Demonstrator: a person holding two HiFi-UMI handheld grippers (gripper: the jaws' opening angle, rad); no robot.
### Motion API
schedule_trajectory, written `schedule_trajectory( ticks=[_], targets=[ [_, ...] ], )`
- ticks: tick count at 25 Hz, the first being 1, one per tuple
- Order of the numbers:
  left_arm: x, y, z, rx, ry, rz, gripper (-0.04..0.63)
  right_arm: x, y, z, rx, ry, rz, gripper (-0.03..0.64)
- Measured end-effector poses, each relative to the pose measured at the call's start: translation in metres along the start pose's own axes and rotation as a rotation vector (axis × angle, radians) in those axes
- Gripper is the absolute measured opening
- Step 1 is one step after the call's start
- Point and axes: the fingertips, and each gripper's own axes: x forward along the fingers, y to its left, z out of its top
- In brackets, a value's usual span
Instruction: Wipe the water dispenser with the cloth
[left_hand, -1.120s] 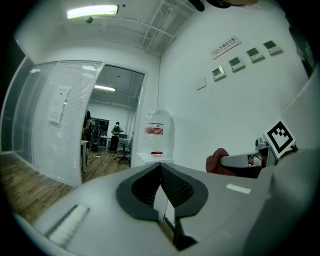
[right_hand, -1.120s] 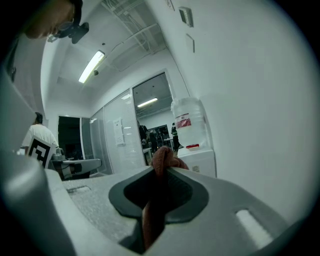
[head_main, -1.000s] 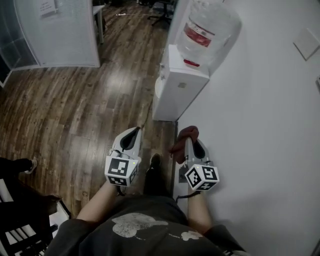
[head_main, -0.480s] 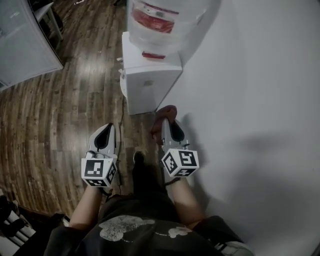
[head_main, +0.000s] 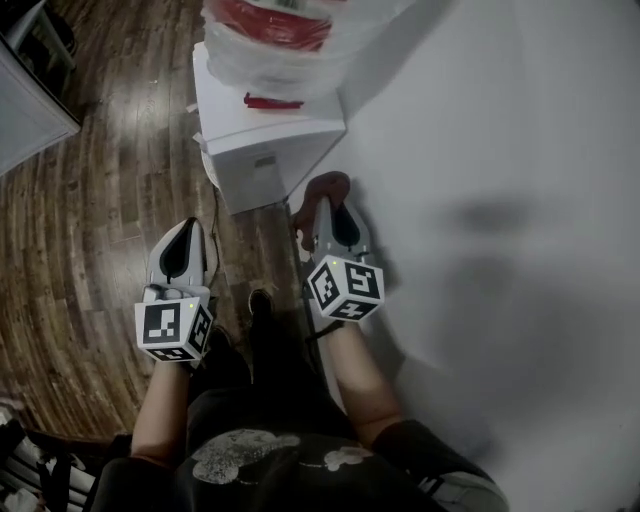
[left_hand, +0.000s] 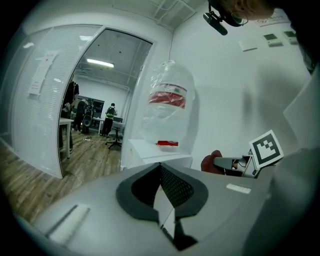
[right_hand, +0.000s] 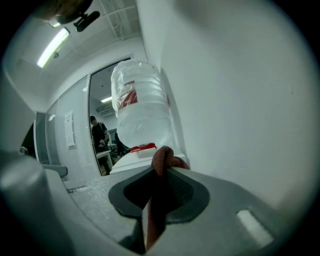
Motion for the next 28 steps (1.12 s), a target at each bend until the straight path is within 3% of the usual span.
schedule_trajectory(
  ticks=[3,6,12,17,22,28],
  targets=[
    [-0.002,0.017,-0.02,-0.023,0.007,-0.018,0.018,0.016,-0.008,-0.005,-0.028,-0.02,-0.051,0.041],
    [0.005,0.034,-0.044,0.005,0.012,-0.037,0.018,0.038,-0.014,-0.005,-0.054,-0.076,-0.08,0.041],
    [0.044,0.041,-0.051,0.016,-0.054,-0.09,0.018,0.076,-0.02,0.011,-0.118,-0.241,-0.066,0.041],
    [0.078,0.038,-0.068,0.013,-0.105,-0.116,0.018,0.102,-0.032,-0.003,-0.134,-0.303,-0.053,0.041],
    [0.107,0.056,-0.142,0.008,-0.102,-0.101,0.018,0.126,-0.044,-0.064,-0.146,-0.309,-0.042,0.041],
    [0.135,0.088,-0.242,0.053,-0.061,-0.107,0.018,0.156,-0.073,-0.178,-0.13,-0.242,-0.061,0.041]
  ],
)
